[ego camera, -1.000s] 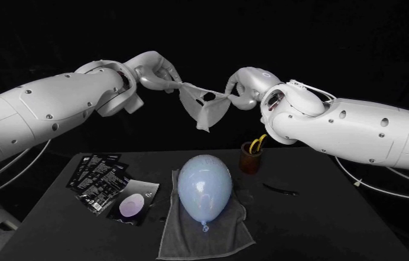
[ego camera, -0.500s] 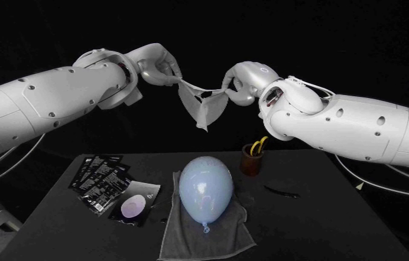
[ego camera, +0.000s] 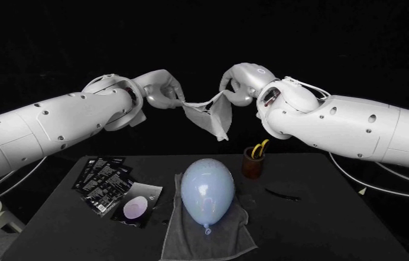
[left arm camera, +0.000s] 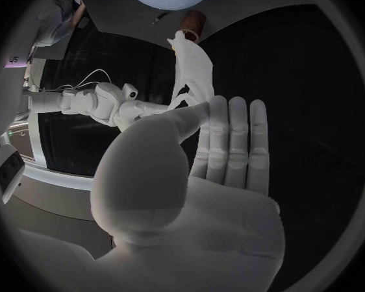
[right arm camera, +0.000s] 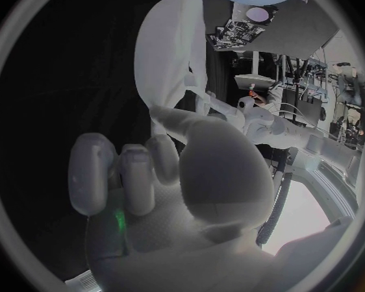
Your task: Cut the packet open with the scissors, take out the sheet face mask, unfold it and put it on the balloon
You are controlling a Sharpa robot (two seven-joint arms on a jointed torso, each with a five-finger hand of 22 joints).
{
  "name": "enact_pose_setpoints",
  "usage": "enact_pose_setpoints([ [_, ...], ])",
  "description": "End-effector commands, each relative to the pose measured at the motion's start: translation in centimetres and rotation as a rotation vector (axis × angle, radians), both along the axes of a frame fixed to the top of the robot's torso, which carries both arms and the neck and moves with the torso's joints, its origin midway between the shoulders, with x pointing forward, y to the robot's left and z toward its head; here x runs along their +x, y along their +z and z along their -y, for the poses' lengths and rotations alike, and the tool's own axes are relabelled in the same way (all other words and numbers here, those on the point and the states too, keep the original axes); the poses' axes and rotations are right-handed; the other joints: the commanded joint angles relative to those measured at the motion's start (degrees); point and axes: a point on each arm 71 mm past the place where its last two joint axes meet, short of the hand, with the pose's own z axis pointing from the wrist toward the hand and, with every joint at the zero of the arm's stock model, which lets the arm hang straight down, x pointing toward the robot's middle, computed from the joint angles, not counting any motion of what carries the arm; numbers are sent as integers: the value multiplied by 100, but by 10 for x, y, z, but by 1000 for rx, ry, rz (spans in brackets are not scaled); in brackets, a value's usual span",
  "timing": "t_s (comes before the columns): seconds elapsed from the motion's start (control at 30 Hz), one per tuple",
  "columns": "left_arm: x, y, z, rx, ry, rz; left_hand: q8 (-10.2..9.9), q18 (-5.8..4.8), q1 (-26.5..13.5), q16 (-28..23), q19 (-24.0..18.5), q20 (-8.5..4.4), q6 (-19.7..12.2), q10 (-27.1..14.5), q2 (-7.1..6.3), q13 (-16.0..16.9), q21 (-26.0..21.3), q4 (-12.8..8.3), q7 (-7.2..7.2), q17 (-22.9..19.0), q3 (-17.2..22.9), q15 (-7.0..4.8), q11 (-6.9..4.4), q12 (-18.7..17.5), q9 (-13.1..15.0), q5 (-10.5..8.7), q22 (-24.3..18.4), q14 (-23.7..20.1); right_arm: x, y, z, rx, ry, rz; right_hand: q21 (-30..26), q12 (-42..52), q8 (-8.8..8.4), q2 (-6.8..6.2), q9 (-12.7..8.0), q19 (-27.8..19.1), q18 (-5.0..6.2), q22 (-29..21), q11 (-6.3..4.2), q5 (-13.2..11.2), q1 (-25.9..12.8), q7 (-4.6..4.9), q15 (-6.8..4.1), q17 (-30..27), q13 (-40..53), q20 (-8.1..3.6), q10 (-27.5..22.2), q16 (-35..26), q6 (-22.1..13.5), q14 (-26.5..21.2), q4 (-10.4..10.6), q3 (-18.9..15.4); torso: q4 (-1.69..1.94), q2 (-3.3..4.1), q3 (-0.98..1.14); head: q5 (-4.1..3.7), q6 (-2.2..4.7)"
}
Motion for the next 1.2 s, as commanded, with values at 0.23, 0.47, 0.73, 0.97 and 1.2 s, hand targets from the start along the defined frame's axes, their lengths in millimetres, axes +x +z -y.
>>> enact_pose_setpoints([
  [0.23, 1, -14, -4, -30, 10, -10, 16, 33, -2, 24, -40, -8, 22, -80, 33, 12, 36, -5, 8, -9, 36, -17, -14, 30, 656, 22, 16, -15, 5, 25, -14, -147, 130, 13, 20, -9, 20, -7, 178, 243, -25, 1203, 2, 12, 45, 22, -38, 1489, 195, -2, -3, 17, 44, 603, 12, 10, -28, 20, -16, -68, -53],
  [0.47, 9, -18, -11, -9, 37, -5, 16, 33, -7, 27, -44, -7, 20, -82, 32, 16, 41, -6, 9, -9, 38, -17, -13, 35, 659, 21, 19, -17, 12, 35, -19, -286, 124, 26, 21, 8, 21, -9, 179, 242, -25, 1203, 3, 12, 38, 21, -34, 1505, 211, -3, 4, 24, 43, 607, 21, 5, -13, 27, -8, -98, -41],
  [0.73, 14, -14, -13, -26, 55, 25, 17, 35, -9, 39, -60, -5, 16, -90, 39, 27, 60, -14, 11, -9, 54, -16, -11, 51, 670, 22, 31, -23, 14, 42, -24, -392, 106, 43, 28, 31, 24, -13, 180, 243, -27, 1205, 4, 11, 33, 18, -28, 1505, 232, -3, 15, 24, 46, 607, 27, -1, -21, 30, -19, -153, 2],
  [0.97, 16, 11, -7, -50, 43, 68, 17, 36, -9, 45, -66, -4, 14, -95, 41, 32, 70, -19, 13, -9, 61, -16, -10, 58, 674, 22, 38, -27, 17, 39, -25, -437, 86, 38, 13, 31, 26, -14, 181, 238, -24, 1201, 4, 12, 30, 17, -25, 1505, 232, -4, 15, 24, 47, 607, 32, -4, -3, 57, -25, -179, 26],
  [1.2, 17, 57, -15, -86, 58, 138, 18, 35, -12, 50, -72, -3, 13, -100, 40, 37, 78, -21, 15, -9, 64, -15, -8, 65, 679, 21, 43, -31, 23, 30, -17, -448, 48, 24, 5, 16, 27, -14, 182, 235, -22, 1199, 4, 12, 29, 16, -23, 1505, 220, -4, 8, 24, 47, 607, 35, -5, 1, 49, -13, -112, 15],
])
